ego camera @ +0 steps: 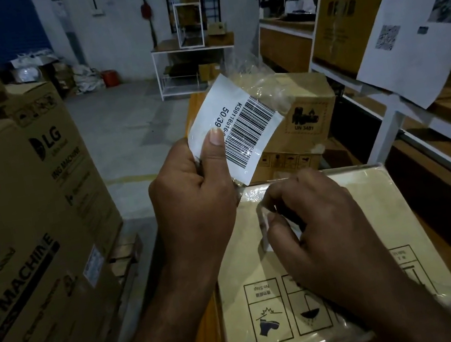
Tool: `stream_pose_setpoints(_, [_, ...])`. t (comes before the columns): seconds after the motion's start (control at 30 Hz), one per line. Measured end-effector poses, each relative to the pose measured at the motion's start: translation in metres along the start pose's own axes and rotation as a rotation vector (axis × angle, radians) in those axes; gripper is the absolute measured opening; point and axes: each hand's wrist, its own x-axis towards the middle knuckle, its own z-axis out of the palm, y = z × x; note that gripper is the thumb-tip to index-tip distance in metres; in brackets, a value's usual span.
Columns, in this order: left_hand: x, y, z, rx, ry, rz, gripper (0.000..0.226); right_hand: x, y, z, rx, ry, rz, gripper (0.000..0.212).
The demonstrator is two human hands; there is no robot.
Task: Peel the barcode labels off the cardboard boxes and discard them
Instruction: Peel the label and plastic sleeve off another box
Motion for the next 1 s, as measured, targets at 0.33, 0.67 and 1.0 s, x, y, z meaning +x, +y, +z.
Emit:
stream_pose_setpoints(0.33, [-0.004, 0.003, -0.002, 0.025, 0.005, 0.017, 0.021, -0.002, 0.001, -0.006, -0.01, -0.039, -0.067, 0.01])
stream_pose_setpoints(0.67, [-0.008, 0.005, -0.005, 0.014, 0.033, -0.02, 0.032, -0.009, -0.003, -0.012, 0.071, -0.072, -0.096, 0.011])
stream_pose_setpoints(1.0, [-0.011, 0.006, -0.005, 0.037, 0.011, -0.009, 0.034, -0.013, 0.005, -0.007, 0.126, 0.004, -0.095, 0.007])
